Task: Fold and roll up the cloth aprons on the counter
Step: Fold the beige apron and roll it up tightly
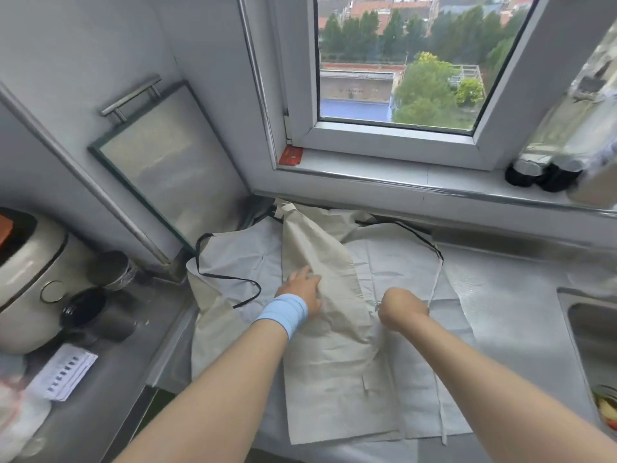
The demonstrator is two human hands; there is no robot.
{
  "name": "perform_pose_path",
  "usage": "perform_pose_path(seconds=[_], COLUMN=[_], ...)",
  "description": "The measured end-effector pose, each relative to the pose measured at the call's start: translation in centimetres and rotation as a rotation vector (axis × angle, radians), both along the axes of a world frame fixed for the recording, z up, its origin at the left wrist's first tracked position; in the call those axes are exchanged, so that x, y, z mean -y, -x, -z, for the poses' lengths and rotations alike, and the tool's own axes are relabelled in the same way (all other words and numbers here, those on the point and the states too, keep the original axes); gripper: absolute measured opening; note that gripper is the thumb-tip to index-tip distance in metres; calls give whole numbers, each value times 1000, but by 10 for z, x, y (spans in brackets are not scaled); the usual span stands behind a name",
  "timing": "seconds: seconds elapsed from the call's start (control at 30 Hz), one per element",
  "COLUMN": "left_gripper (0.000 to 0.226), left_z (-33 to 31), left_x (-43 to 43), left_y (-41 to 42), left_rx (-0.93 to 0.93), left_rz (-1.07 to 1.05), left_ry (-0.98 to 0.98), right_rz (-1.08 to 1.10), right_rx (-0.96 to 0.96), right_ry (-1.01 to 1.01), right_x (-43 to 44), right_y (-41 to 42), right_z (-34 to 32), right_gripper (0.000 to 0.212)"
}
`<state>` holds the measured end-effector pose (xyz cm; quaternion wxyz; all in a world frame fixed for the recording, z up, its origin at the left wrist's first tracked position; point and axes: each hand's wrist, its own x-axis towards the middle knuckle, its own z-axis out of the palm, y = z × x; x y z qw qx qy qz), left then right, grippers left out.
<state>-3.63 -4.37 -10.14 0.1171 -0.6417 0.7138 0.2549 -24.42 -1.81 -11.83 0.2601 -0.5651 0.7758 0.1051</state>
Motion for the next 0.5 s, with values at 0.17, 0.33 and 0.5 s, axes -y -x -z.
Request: perform_pose_path(seconds=[0.17, 0.33, 0.5], left_gripper=[61, 28, 37], left_z=[26, 36, 33], left_x=[21, 30, 55], left_y=[7, 16, 66], left_rx=[110, 68, -47], left_rz=[239, 235, 368], left_ry=[-132, -50, 120], right_rz=[346, 571, 381], right_rx=[268, 427, 478], right_ry=[455, 600, 412], right_x=[45, 72, 64], right_y=[19, 41, 46], right_z=[16, 10, 36], right_gripper=[27, 30, 26])
